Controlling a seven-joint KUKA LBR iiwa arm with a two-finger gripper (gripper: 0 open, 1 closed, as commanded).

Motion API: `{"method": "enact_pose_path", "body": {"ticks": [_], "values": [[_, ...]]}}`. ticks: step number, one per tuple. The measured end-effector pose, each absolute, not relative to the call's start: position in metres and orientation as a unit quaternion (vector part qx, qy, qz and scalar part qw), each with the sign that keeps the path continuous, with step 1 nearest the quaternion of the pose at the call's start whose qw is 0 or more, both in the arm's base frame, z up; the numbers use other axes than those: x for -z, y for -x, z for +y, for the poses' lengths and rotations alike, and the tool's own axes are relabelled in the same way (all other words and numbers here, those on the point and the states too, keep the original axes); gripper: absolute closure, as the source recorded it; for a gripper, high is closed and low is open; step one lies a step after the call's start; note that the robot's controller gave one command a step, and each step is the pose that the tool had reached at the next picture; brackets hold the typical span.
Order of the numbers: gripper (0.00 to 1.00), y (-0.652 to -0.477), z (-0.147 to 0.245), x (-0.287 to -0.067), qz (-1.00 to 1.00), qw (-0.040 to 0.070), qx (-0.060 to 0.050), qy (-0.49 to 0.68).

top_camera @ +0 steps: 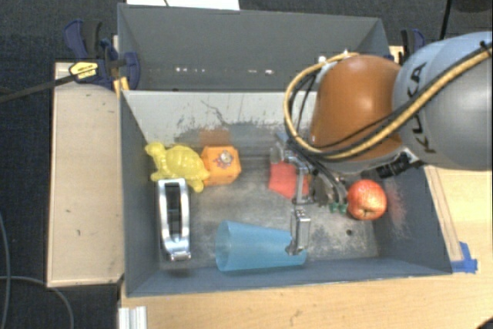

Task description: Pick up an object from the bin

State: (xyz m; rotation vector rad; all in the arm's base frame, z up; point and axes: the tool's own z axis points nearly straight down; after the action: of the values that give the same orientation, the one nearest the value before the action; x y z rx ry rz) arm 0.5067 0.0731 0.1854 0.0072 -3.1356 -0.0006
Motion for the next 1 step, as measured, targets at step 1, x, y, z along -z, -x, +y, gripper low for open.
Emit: {"method": "enact_pose_path", "body": {"ticks": [1], "values": [[0.00, -0.5086, 0.0726, -0.1895, -1.000, -0.001, 0.000, -0.001]]}}
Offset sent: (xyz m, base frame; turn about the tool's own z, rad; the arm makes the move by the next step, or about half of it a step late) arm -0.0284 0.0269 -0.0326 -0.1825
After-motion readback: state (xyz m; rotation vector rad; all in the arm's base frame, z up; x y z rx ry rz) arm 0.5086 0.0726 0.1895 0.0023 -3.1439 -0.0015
